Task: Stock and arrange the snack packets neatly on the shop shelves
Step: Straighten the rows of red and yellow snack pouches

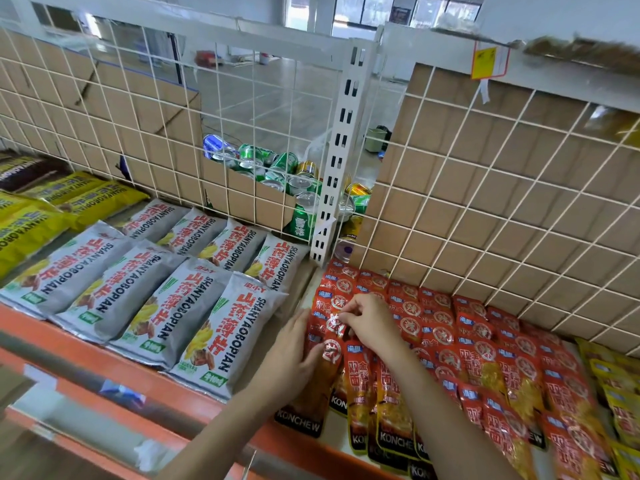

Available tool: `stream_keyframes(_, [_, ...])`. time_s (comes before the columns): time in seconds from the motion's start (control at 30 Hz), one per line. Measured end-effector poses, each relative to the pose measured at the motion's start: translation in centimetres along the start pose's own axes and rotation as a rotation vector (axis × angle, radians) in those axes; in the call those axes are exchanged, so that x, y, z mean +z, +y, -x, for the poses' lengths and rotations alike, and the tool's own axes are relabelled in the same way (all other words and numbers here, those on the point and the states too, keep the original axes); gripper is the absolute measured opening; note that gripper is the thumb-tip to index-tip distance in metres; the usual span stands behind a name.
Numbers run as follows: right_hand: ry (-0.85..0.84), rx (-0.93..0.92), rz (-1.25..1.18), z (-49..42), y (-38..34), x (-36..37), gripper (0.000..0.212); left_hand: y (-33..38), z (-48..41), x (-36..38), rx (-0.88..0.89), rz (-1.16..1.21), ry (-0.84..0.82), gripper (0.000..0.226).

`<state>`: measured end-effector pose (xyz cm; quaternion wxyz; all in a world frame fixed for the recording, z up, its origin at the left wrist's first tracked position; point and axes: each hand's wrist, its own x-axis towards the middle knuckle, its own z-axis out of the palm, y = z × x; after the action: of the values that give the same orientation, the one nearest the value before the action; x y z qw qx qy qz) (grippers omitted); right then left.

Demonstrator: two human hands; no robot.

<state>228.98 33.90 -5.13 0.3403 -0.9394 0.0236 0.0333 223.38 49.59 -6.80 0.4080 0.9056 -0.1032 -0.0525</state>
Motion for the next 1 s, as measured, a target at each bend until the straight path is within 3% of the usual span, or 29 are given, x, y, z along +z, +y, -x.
stream_keyframes(0.3, [0.066, 0.01, 0.018, 0.1, 0.2, 0.5, 0.004, 0.2, -2.0, 0.5, -0.037, -0.008, -0.103, 0.081])
stream_keyframes(0.5, [0.169, -0.094, 0.162, -1.3, 0.1, -0.7, 0.016, -0.7, -1.7, 1.2, -0.005, 0.004, -0.056, 0.081])
stream_keyframes(0.73, [-0.053, -0.165, 0.315, -4.2, -0.1, -1.4, 0.022, -0.9, -0.9, 1.8, 0.152, -0.298, -0.087, 0.063])
stream_keyframes(1.0, [-0.088, -0.118, 0.288, -5.4, -0.1, -1.0, 0.01, -0.7, 0.3, 1.5, 0.217, -0.418, -0.122, 0.076])
